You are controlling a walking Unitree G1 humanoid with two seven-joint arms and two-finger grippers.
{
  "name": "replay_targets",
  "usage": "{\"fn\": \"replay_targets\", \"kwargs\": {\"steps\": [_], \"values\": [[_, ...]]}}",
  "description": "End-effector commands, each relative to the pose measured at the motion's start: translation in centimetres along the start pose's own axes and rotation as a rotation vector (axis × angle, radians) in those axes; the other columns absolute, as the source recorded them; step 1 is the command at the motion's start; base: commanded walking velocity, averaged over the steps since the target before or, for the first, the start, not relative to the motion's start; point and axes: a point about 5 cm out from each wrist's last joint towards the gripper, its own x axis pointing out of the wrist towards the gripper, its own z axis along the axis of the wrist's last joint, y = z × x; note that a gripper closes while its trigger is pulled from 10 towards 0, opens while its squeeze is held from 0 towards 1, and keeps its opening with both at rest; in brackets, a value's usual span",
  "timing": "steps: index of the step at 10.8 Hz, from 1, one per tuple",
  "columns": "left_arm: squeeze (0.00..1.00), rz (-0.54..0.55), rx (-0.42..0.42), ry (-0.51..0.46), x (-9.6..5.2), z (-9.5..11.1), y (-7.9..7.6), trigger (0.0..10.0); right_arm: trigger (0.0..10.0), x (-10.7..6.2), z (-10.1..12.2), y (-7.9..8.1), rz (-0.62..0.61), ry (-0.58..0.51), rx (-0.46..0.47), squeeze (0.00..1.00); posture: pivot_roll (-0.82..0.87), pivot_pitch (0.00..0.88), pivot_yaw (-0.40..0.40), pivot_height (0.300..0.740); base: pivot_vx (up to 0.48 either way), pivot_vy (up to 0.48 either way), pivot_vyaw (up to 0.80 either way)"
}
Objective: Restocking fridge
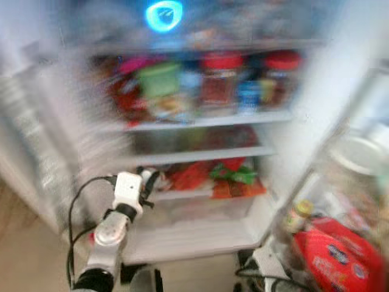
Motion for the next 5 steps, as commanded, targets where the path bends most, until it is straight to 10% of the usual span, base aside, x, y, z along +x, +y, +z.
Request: {"fn": "replay_targets", "kwargs": {"steps": [1, 5], "values": [[0.00, -0.037, 0.049, -0.050, 0.4, 1.2, -0.3, 10.0, 10.0, -0.1, 0.1, -0.9, -0.029, 0.005, 0.010, 0.00, 0.04, 0.000, -0.022, 0.616, 0.274, 0.000, 0.00], [0.00, -0.034, 0.119, -0.169, 0.3, 3.8, 0.4, 10.0, 10.0, -0.1, 0.0, -0.9, -0.026, 0.008, 0.007, 0.00, 0.04, 0.000, -0.022, 0.616, 0.136, 0.000, 0.00]]}}
